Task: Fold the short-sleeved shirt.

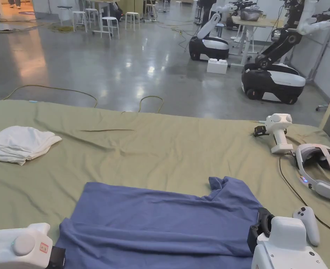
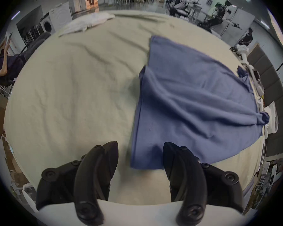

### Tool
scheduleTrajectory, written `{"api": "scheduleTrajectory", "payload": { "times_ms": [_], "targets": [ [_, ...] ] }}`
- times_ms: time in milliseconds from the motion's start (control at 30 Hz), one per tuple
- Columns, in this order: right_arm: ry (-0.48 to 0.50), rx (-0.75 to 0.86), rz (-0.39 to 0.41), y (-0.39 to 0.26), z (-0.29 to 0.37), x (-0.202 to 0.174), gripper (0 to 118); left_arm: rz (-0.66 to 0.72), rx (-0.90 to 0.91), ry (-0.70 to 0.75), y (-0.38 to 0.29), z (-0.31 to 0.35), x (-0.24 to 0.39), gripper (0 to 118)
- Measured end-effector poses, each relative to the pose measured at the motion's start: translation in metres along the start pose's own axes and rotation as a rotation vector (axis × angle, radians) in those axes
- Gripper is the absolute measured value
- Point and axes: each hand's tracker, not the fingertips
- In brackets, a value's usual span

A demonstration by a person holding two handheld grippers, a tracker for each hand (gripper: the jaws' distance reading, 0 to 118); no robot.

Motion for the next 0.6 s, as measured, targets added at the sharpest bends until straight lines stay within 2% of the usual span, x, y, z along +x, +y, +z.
{"api": "scheduleTrajectory", "payload": {
  "times_ms": [100, 167, 200, 233, 333, 367, 467, 500, 600],
  "targets": [
    [-0.007, -0.031, 0.0, -0.005, -0.003, 0.005, 0, -0.003, 0.022, 0.03, -0.004, -0.001, 0.009, 60],
    [-0.016, -0.057, -0.004, -0.008, -0.006, 0.011, 0, -0.045, 0.034, 0.071, -0.006, -0.001, 0.018, 44],
    [-0.019, -0.071, -0.008, -0.009, -0.008, 0.015, 0, -0.072, 0.037, 0.064, -0.007, 0.0, 0.021, 25],
    [-0.021, -0.096, -0.009, -0.011, -0.01, 0.02, 0, -0.085, 0.039, 0.073, -0.008, 0.001, 0.025, 18],
    [-0.036, -0.24, 0.027, -0.023, -0.029, 0.039, 1, -0.1, 0.044, 0.053, -0.009, 0.006, 0.025, 12],
    [-0.046, -0.297, 0.037, -0.027, -0.036, 0.046, 8, -0.099, 0.047, 0.05, -0.01, 0.007, 0.023, 10],
    [-0.017, -0.452, -0.001, -0.045, -0.061, 0.075, 44, -0.061, 0.072, 0.007, -0.012, 0.016, 0.013, 9],
    [-0.019, -0.488, -0.022, -0.051, -0.069, 0.083, 50, -0.053, 0.087, 0.002, -0.014, 0.019, 0.01, 9],
    [-0.029, -0.616, -0.047, -0.069, -0.094, 0.1, 54, -0.053, 0.114, -0.001, -0.017, 0.025, 0.007, 9]
  ]
}}
